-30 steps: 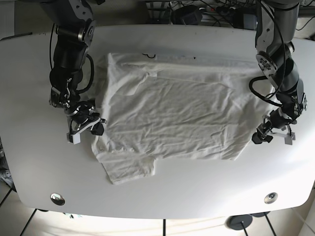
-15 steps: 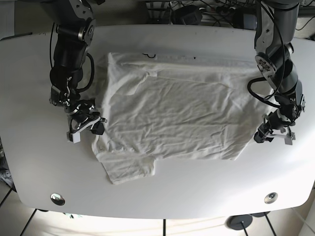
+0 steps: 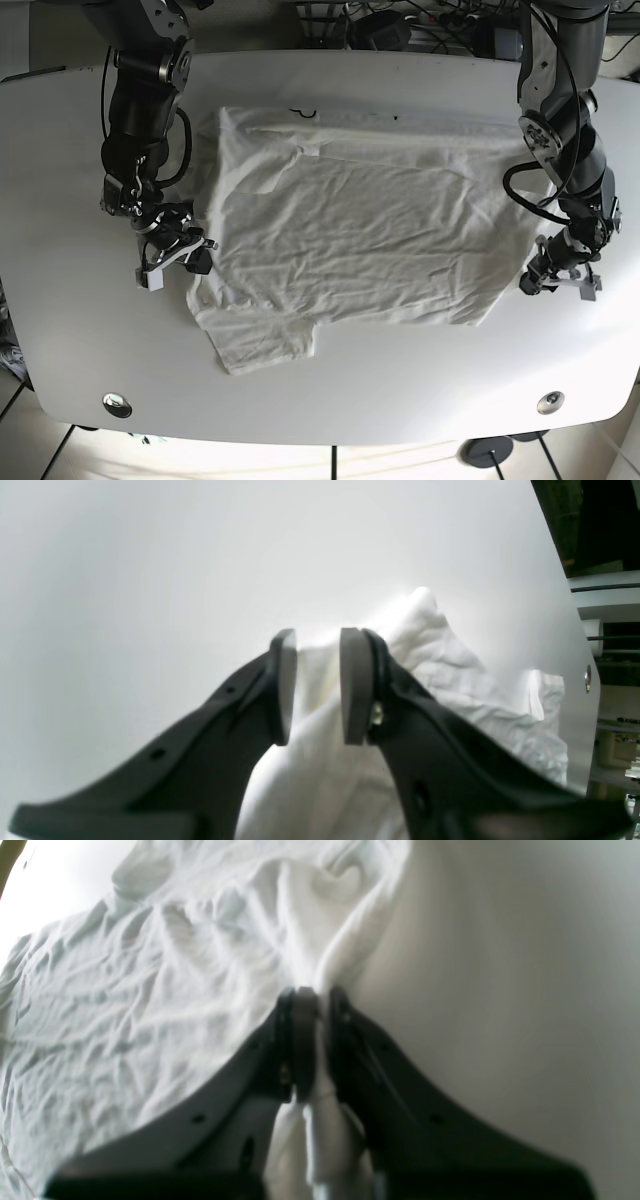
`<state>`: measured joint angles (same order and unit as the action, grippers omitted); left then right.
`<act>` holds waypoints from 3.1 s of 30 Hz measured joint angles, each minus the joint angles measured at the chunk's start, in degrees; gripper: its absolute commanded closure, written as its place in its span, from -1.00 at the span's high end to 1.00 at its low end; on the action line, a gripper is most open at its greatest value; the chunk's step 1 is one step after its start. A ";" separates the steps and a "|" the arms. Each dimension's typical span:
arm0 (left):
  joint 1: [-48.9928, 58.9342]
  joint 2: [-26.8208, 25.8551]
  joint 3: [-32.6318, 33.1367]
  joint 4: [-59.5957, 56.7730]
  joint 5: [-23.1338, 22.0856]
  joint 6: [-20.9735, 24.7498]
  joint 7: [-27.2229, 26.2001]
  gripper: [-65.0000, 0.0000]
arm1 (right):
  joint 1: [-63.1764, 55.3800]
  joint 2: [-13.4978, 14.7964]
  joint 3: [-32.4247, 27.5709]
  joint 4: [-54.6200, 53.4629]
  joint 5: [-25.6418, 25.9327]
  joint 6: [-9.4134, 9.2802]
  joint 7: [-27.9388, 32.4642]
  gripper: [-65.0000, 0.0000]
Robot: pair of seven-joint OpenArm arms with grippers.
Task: Fold the T-shirt properly
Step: 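Lift the hem with both grippers and pull it across the shirt, then lay the shirt down with both grippers holding its edge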
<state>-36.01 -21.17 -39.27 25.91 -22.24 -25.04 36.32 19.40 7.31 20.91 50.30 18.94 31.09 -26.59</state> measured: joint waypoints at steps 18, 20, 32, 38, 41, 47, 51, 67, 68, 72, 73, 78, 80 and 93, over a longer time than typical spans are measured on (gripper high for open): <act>-0.35 0.96 3.82 -3.45 -0.87 -0.46 -1.22 -0.52 | -0.26 -0.96 0.07 -0.11 -0.04 -0.02 1.53 -0.92; -0.24 0.63 3.82 -3.45 -0.83 -0.44 -1.20 -0.57 | -0.26 -1.11 0.07 -0.11 -0.04 0.00 1.53 -0.92; 0.39 0.72 3.85 2.89 0.24 -4.48 1.11 -1.00 | -0.26 -1.11 0.11 -0.11 -0.04 0.00 1.53 -0.92; 0.70 0.11 4.33 20.24 -0.13 -5.53 9.18 -1.00 | -0.26 -0.61 0.15 -0.11 -0.02 0.46 0.87 -0.92; 2.23 -1.86 7.52 24.90 -0.02 -5.88 12.90 -1.00 | -0.31 -0.44 0.15 -0.11 0.17 0.48 0.85 -0.92; 4.15 -3.02 10.60 38.75 -1.62 -6.58 15.30 -1.00 | -0.31 -0.66 0.11 -0.15 0.42 0.70 0.48 -0.92; 4.96 -2.97 10.62 42.34 -0.85 -6.54 17.97 -1.00 | 1.40 -0.76 -0.17 -0.09 -0.20 0.61 -1.40 -0.92; -25.35 -3.52 21.11 35.80 -0.61 -6.10 17.73 -1.00 | 39.47 4.94 -0.28 9.40 -0.44 0.42 -21.79 -0.93; -27.58 -4.00 21.24 35.19 -0.94 -6.05 17.68 -1.00 | 42.40 5.01 -0.42 9.66 -0.17 0.46 -23.56 -0.93; -32.26 -5.92 21.05 35.52 -2.23 -6.51 16.59 -1.00 | 47.84 6.32 -0.33 12.94 1.31 0.87 -28.22 -0.93; -32.06 -5.81 21.07 35.52 -1.90 -6.51 16.65 -1.00 | 46.47 6.19 -0.31 16.20 0.94 0.76 -29.18 -0.93; -20.90 -5.66 20.70 40.06 -0.79 -8.00 17.25 -1.00 | 29.46 4.50 0.42 32.28 1.38 0.22 -33.66 -0.93; -11.30 -5.22 17.18 46.62 -0.94 -8.72 17.31 -1.00 | 19.43 3.54 0.26 37.20 5.20 0.07 -33.68 -0.93; 33.22 -1.25 3.89 60.57 -0.42 -14.95 21.40 -1.00 | -25.94 3.61 1.64 49.53 16.65 -2.62 -25.00 -0.93</act>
<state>-2.79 -22.41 -35.38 86.48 -22.65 -39.99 57.71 -6.55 10.92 22.55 99.83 35.59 28.47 -51.59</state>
